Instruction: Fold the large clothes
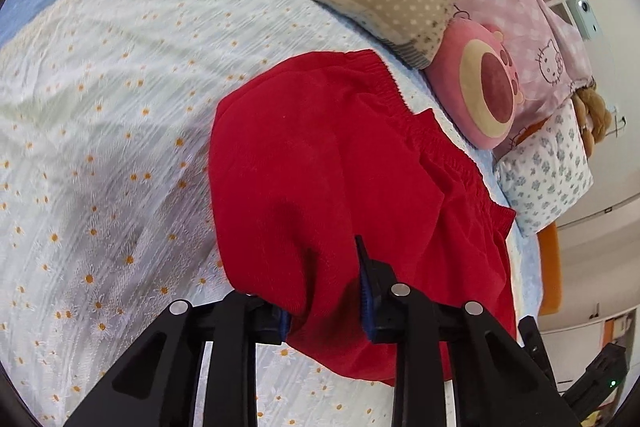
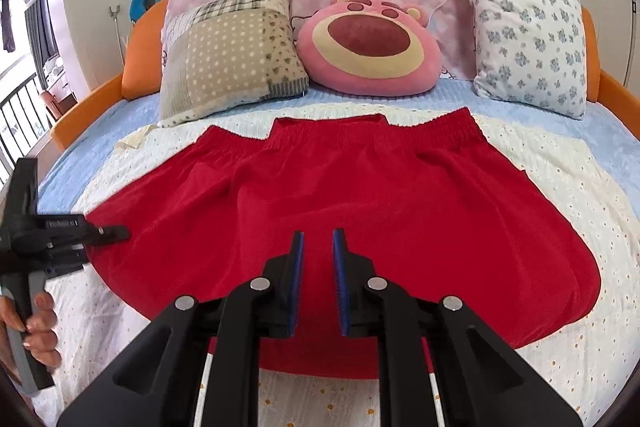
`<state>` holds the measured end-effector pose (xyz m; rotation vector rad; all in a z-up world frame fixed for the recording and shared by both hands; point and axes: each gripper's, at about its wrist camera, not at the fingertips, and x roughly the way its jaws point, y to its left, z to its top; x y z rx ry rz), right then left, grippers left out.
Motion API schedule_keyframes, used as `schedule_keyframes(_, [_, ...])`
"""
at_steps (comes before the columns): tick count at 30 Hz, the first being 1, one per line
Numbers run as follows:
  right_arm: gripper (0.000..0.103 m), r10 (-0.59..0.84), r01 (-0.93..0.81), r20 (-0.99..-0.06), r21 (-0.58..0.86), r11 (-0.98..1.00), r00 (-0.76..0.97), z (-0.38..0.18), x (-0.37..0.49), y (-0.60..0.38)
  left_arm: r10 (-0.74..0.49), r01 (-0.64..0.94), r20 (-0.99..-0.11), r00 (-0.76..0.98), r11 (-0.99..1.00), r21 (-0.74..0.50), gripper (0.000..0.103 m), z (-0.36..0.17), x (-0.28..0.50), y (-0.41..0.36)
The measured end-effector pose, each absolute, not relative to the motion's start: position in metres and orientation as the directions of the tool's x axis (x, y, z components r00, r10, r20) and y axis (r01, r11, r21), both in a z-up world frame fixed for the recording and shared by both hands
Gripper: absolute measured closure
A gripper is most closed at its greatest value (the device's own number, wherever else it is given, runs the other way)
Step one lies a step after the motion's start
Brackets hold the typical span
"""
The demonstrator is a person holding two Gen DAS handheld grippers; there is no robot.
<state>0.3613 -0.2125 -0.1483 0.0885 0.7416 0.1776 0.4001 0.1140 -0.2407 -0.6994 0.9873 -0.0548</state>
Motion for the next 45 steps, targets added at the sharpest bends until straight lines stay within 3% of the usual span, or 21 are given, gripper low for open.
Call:
schedule_keyframes(9, [0.091, 0.254, -0.106, -0.763, 0.239, 0.965, 0.595, -0.23, 0.347, -0.213, -0.314, -0.204, -0.754, 0.577, 0.839, -0.505, 0.079, -0.203, 0.411, 0.088])
schedule_keyframes(14, [0.093, 0.204, -0.11, -0.723, 0.175, 0.978, 0.66, -0.24, 0.327, -0.207, -0.286, -0.123, -0.753, 0.593, 0.892, -0.436, 0.08, -0.163, 0.422, 0.047])
schedule_keyframes(25, [0.093, 0.132, -0.104, -0.72, 0.083, 0.991, 0.681, -0.239, 0.313, -0.199, -0.204, 0.11, -0.796, 0.569, 0.979, -0.172, 0.084, -0.074, 0.448, -0.155])
schedule_keyframes(39, [0.094, -0.058, -0.079, -0.713, -0.157, 0.984, 0.699, -0.239, 0.302, -0.172, -0.071, 0.341, -0.849, 0.524, 0.931, 0.133, 0.092, -0.123, 0.415, -0.373])
schedule_keyframes(45, [0.098, -0.065, -0.055, -0.711, -0.144, 0.988, 0.7, -0.239, 0.301, -0.179, -0.063, 0.423, -0.842, 0.535, 0.883, 0.203, 0.092, -0.162, 0.376, -0.429])
